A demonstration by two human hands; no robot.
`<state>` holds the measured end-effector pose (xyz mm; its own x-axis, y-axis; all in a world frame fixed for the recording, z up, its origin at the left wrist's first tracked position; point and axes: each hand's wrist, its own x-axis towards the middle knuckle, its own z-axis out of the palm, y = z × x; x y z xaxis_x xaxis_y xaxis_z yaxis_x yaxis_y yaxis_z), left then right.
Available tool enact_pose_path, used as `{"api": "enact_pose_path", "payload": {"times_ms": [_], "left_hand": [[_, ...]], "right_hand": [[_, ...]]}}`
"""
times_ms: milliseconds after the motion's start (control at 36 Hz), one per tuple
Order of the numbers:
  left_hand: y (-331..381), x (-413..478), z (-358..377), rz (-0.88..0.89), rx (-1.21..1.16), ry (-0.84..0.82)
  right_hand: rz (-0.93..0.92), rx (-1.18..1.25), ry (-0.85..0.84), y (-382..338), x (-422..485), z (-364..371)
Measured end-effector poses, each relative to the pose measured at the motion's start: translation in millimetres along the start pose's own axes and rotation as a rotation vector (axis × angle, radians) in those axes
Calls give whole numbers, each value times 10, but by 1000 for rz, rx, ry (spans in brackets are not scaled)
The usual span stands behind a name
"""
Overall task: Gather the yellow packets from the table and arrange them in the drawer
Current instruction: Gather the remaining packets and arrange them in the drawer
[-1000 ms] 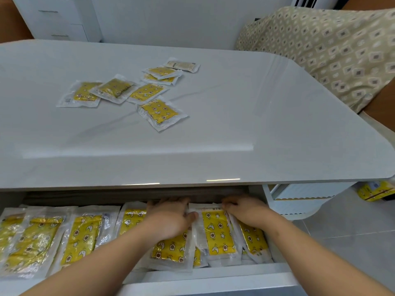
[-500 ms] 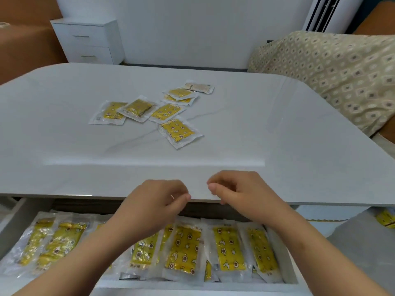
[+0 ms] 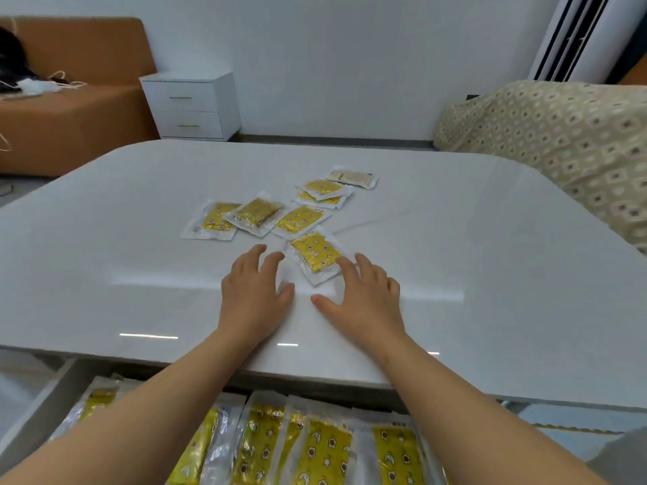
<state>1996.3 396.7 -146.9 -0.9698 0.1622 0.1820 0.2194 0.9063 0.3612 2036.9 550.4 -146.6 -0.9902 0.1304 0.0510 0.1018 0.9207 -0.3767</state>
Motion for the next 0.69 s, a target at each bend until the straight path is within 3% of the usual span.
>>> {"api": "enact_pose_path", "payload": {"times_ms": [250,528,611,694], "left_hand": [[-183,738,145,49,156,118],[-431,1345,225,-79,203,-78],[-452,1406,246,-98,204,-145],[-442,1416,260,-102,184,-108]], "right_hand": [[-63,-104,16,-155,706,151],[-98,-149,-14,-172,1356,182],[-131,-149,-97,-166,1523,195],[-121,-135,-177,-153,1644,210]]}}
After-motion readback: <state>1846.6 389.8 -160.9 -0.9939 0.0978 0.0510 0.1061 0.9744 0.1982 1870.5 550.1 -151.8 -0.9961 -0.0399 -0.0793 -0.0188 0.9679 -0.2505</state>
